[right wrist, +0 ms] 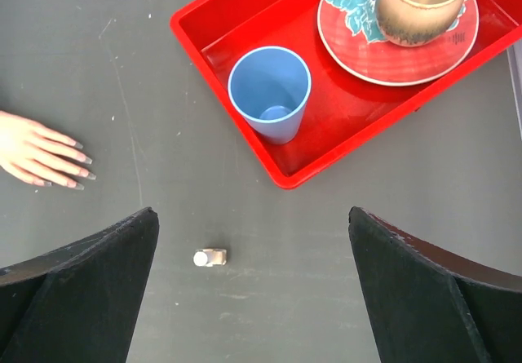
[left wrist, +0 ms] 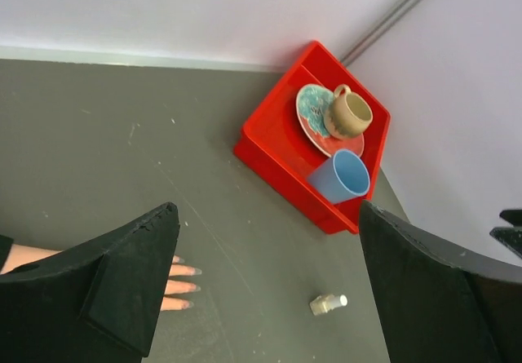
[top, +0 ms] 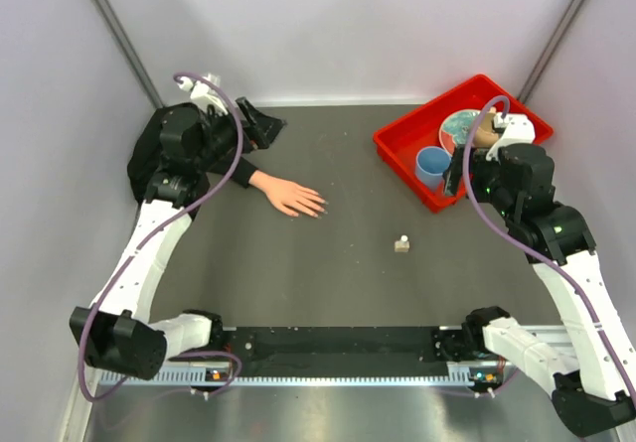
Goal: Paint the nails
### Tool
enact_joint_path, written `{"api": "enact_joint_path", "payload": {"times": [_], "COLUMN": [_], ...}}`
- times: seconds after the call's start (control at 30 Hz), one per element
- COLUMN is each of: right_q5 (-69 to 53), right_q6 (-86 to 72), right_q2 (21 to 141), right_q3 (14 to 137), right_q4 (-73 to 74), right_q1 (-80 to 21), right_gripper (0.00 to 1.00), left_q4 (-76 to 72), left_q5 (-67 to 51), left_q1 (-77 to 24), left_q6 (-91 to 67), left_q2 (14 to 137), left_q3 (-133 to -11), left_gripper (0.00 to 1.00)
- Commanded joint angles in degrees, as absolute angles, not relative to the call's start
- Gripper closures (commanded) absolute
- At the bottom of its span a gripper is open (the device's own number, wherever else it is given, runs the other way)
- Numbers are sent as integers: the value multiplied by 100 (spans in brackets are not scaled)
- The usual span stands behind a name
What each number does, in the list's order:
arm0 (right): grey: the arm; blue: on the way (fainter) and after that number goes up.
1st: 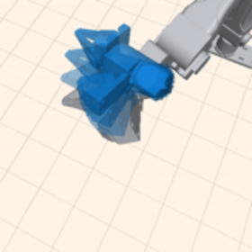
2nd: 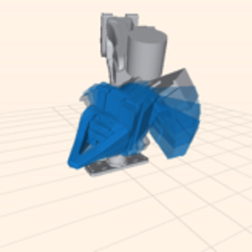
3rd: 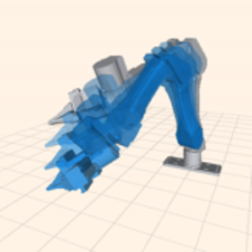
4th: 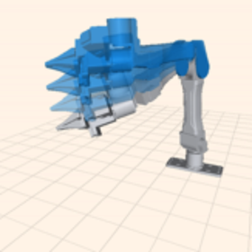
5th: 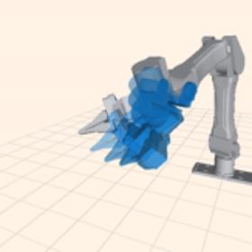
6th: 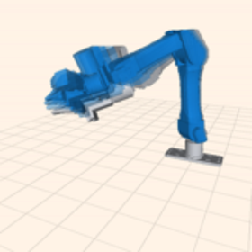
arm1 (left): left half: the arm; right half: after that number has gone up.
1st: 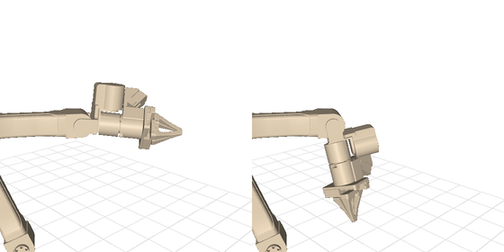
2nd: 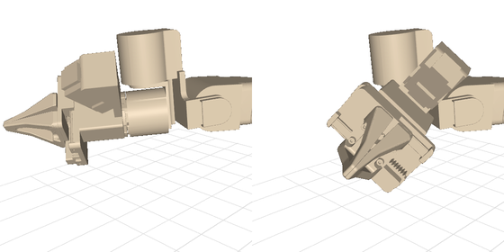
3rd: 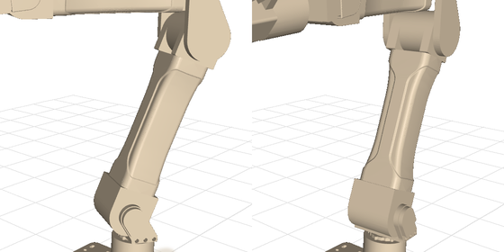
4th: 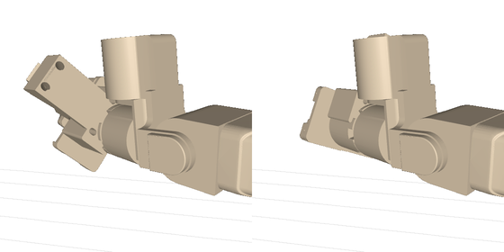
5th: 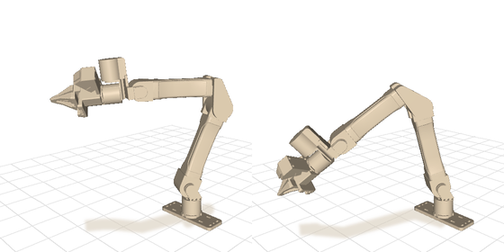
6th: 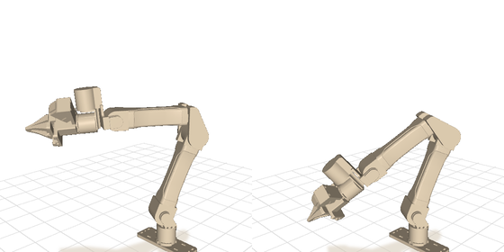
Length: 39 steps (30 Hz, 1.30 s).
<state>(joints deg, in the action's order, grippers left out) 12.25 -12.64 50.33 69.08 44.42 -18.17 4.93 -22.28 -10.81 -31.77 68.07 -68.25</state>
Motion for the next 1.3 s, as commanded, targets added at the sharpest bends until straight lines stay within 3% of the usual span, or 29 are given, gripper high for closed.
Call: {"api": "enact_joint_path", "payload": {"times": [0.0,0.13,0.4,0.6,0.83,1.17,1.27], "right_q5": [1169,1063,1002,888,511,298,483], "right_q6": [-1406,-1397,-1398,-1415,-1669,-2636,-2865], "right_q2": [5001,5089,5151,5045,5184,6116,6310], "right_q3": [6996,7040,6917,6794,6539,5872,5696], "right_q4": [4482,4605,4808,4799,4746,4834,4659], "right_q1": [-1881,-1881,-1872,-1881,-1881,-2205,-2522], "right_gripper": [1,1,1,1,2,22,42], "left_q4": [176,27,-2045,-3698,-4375,-3588,-3358], "left_q5": [-2339,-1602,-906,-475,-53,597,1019], "left_q1": [-1728,-2705,-4191,-4956,-5660,-5660,-5651], "left_q6": [-2936,-2401,-1681,-1460,-1159,-1449,-1573], "left_q2": [6917,7145,7760,8488,9299,8166,7657], "left_q3": [-6751,-6496,-5293,-4448,-4377,-3789,-3551], "left_gripper": [8,11,28,29,35,38,39]}}
